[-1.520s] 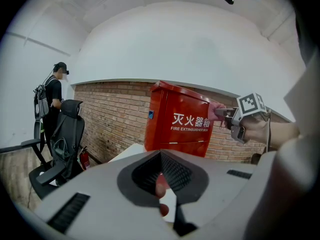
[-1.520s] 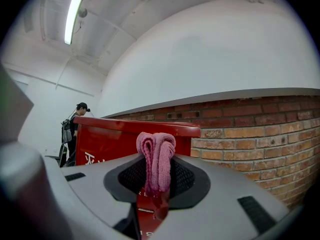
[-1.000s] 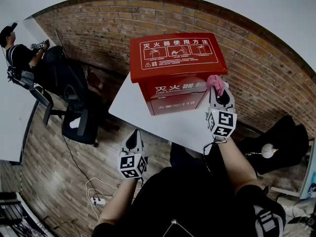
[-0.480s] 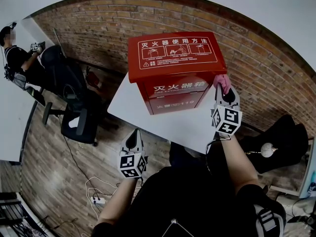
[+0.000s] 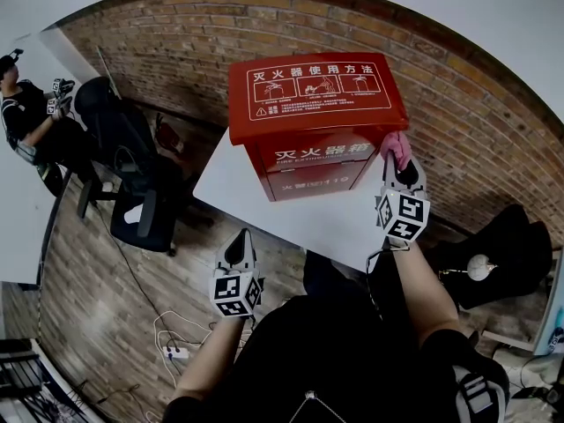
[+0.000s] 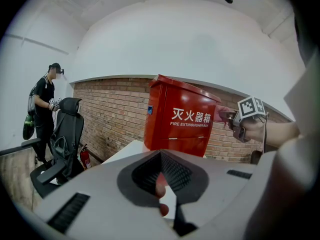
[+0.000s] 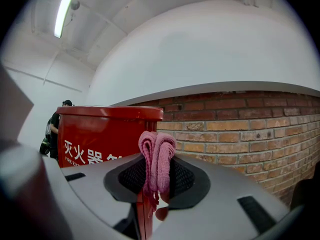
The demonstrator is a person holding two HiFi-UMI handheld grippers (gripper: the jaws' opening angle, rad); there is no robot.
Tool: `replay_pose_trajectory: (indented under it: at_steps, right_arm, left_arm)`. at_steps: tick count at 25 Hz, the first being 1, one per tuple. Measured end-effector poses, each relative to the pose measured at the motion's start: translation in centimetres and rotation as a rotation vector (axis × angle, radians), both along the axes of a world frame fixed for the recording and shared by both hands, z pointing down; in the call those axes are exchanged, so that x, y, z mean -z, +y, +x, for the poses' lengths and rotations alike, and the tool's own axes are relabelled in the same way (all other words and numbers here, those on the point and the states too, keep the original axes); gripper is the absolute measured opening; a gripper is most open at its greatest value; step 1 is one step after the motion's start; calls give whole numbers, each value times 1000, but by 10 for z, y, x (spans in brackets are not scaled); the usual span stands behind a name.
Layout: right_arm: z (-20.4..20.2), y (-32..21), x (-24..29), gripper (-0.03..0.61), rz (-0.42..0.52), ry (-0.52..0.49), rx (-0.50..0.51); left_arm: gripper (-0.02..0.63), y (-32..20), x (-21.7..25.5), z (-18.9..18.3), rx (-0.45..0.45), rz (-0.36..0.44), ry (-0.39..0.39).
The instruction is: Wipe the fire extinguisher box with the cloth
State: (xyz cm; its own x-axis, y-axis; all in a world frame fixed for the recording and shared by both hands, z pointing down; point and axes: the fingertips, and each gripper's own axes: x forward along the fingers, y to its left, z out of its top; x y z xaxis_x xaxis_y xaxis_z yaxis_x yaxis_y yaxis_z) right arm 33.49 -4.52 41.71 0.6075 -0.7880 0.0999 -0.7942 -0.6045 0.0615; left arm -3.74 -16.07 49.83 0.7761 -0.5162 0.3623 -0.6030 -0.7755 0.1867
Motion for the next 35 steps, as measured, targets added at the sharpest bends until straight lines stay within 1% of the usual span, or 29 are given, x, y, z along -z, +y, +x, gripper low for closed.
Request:
replay_pose_trajectory:
  at_steps: [5,12,17,26,35]
  right_arm:
    - [-2,-1,-20,110,-23,-17,6]
    - [-5,-3,-31,110,-41,37,17]
    - [-6,-4,-43,110,-56,35,19]
    - [-13,-8,-44,110,-22,15,31]
    - [-25,-13,-42,110,-4,14,53]
  left_arm:
    - [28,1,-1,-2,3,1,-6]
    - [28,4,-3,-6,7,1,-10]
    - [28,5,-2,-10,15,3,-10]
    - [28,5,-2,-25,42,5,-14]
    - [28,5,-3,-36,58,5,-12]
